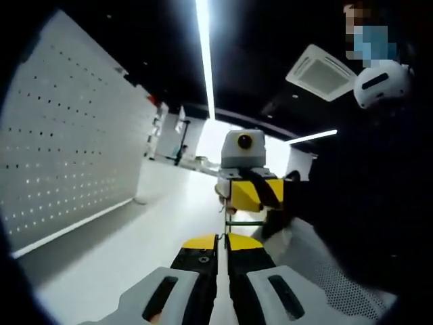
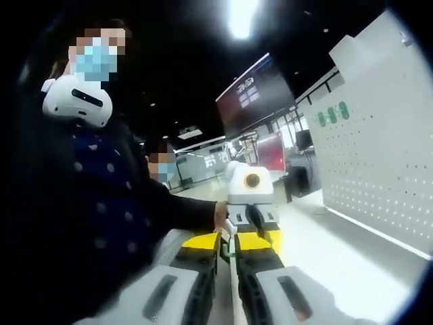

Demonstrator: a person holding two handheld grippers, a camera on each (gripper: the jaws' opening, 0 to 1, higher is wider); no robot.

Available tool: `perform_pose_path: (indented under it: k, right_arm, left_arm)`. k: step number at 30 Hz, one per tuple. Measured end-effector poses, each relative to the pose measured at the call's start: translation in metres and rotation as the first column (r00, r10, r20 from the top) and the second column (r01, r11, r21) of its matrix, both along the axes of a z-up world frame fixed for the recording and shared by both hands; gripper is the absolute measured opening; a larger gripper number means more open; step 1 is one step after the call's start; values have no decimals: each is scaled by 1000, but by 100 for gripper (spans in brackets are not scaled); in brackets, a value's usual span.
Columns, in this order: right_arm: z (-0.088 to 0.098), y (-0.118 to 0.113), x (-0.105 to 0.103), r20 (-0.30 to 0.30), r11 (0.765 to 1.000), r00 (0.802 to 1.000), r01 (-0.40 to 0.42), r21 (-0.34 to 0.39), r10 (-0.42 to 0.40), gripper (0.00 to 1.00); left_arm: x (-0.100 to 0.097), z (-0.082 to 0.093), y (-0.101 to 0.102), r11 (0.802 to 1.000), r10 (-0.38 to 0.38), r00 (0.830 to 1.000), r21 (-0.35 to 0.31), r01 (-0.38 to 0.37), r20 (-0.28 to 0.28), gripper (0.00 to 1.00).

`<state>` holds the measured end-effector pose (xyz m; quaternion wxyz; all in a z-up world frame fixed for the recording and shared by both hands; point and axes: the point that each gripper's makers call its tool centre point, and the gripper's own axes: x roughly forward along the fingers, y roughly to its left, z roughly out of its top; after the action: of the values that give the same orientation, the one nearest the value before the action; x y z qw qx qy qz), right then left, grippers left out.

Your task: Insert the hook assembly into the mounting plate slot until the hook locks in place.

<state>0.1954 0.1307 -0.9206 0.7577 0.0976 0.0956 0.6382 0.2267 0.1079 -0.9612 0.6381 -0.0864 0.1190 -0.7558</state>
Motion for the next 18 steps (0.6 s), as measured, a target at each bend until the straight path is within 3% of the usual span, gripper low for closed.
perform_pose_path:
  k: [10,18]
  right_arm:
    - [8,0,5,19,999,999,27,43,-28,8]
    - [7,6,7,34,999,999,25,34,-26,4]
  left_arm:
    - [14,13,3,995,55,997,-77,-59,-53,3]
    - [12,13,2,995,54,997,-77,-58,-50,3]
